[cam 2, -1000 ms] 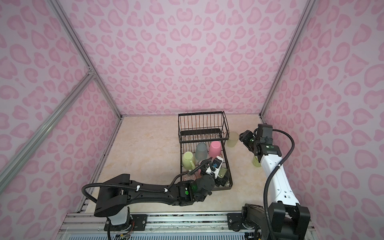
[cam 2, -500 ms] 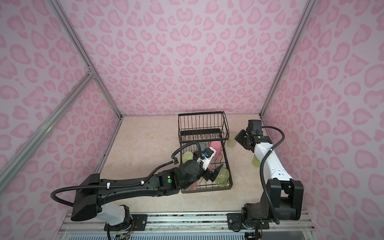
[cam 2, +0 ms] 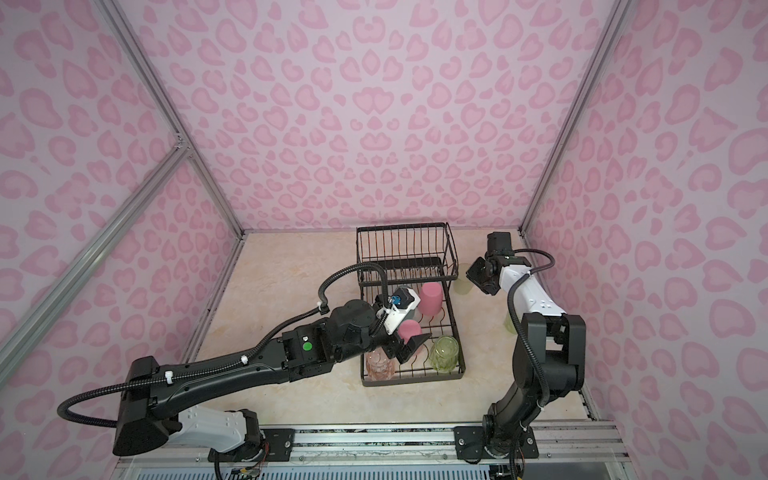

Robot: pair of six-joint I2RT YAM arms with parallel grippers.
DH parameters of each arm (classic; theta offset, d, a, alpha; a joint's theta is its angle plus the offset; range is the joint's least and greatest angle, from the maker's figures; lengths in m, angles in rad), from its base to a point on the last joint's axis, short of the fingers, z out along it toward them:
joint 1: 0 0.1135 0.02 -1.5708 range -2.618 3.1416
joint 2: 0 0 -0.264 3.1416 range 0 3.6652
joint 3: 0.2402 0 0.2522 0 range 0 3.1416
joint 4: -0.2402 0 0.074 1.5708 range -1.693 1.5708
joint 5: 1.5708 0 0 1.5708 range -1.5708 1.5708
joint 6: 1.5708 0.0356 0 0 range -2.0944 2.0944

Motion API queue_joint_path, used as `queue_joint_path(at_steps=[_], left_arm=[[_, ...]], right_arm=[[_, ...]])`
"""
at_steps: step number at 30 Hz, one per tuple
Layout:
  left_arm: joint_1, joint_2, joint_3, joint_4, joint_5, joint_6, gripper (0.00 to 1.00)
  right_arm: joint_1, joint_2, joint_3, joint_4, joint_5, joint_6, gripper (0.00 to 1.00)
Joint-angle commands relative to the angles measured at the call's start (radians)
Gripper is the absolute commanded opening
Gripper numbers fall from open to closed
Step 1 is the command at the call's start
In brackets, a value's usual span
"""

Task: Load the cups into the dish rack
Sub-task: 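Grasp the textured pale-green cup with the right gripper while the left withdraws, then lift the textured cup above the rack with the right gripper while the left gripper rises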

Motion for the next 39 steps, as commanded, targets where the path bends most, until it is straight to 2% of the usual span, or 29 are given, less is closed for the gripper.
queue_joint_path(at_steps=[1,9,22,30,39], left_arm=[[0.013,-0.03,-0.007,-0.028,0.042,-0.005,0.96],[0.041,-0.06,-0.024,-0.065,0.043,-0.012,0.96],[0.055,-0.096,0.009,-0.109,0.04,-0.011,0.96],[0.064,-0.124,0.034,-0.136,0.052,-0.019,0.97],[0.095,-0.135,0.099,-0.182,0.072,-0.067,0.99]], right_arm=[[0.005,0.042,0.027,-0.008,0.024,0.011,0.39],[0.014,0.08,0.009,0.024,0.044,0.031,0.34],[0.007,0.093,-0.005,0.064,0.066,0.056,0.12],[-0.007,0.035,0.0,0.06,0.086,0.06,0.01],[-0.06,-0.105,-0.027,0.042,0.111,0.054,0.01]])
